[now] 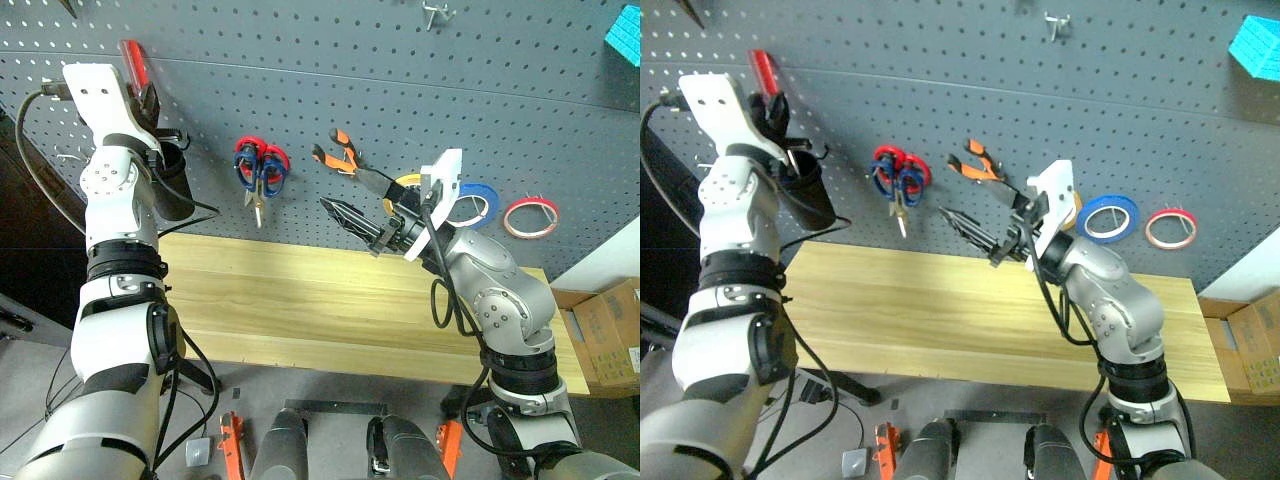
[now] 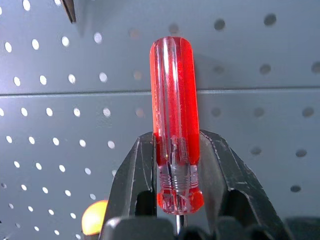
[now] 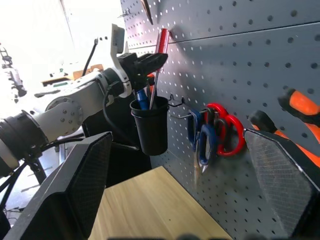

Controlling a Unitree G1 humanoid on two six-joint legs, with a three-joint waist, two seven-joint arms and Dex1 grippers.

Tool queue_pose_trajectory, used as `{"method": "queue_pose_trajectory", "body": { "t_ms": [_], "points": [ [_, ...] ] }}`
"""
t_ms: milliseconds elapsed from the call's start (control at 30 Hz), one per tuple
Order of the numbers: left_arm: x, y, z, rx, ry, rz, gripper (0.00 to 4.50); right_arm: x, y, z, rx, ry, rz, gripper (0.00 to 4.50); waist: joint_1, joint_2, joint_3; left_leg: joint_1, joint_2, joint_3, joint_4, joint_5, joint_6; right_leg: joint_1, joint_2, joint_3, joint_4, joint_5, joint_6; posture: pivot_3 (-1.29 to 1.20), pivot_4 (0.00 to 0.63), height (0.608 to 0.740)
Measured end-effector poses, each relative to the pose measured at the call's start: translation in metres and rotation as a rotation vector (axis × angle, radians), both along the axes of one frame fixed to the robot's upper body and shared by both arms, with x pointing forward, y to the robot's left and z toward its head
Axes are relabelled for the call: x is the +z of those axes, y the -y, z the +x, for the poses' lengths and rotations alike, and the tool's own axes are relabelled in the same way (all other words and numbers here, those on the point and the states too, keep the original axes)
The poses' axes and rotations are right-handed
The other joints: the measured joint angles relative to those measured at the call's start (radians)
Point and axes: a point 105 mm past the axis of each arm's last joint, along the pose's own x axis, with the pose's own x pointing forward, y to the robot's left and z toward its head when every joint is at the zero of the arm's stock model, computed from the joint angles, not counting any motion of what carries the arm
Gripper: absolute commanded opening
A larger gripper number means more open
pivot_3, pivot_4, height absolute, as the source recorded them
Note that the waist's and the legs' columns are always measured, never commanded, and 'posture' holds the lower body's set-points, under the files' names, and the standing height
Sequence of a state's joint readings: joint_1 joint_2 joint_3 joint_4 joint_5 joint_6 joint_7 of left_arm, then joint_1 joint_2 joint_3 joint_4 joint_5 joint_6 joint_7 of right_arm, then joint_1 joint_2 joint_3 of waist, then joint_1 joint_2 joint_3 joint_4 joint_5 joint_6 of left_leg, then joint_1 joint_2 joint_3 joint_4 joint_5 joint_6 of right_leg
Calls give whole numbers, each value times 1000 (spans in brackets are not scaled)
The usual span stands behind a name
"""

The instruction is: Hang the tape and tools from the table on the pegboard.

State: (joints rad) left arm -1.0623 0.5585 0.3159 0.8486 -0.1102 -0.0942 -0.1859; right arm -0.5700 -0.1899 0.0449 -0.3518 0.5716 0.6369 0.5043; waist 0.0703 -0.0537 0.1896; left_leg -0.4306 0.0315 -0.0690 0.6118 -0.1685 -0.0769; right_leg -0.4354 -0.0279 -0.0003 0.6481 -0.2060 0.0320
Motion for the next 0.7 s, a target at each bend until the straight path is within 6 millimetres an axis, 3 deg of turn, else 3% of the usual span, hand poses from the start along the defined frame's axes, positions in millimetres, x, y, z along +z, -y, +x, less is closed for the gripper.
{"method": "queue_pose_trajectory", "body": {
  "t_ms": [33,400,533,700],
  "points": [
    [0,0,0,1,1,1,815,0,0,0,-4,0,0,4500,0,0,0,0,0,0,0,0,0,0,0,0,0,0,0,156,100,740],
    [-13,-8,-6,40,-10,7,4456,-1,4,1,-20,0,-13,4500,-15,0,0,1,0,0,1,0,1,1,0,1,2,0,0,150,110,740],
    [-17,-11,-11,53,-20,6,4456,-2,5,1,-24,-1,-16,4500,-18,0,0,2,0,0,1,1,1,1,0,1,2,0,0,146,109,740],
    [-28,6,-14,30,-94,-8,4456,-4,7,2,-33,-4,-27,4500,-18,0,0,10,0,0,1,1,1,12,0,1,0,0,0,135,108,740]
  ]
}}
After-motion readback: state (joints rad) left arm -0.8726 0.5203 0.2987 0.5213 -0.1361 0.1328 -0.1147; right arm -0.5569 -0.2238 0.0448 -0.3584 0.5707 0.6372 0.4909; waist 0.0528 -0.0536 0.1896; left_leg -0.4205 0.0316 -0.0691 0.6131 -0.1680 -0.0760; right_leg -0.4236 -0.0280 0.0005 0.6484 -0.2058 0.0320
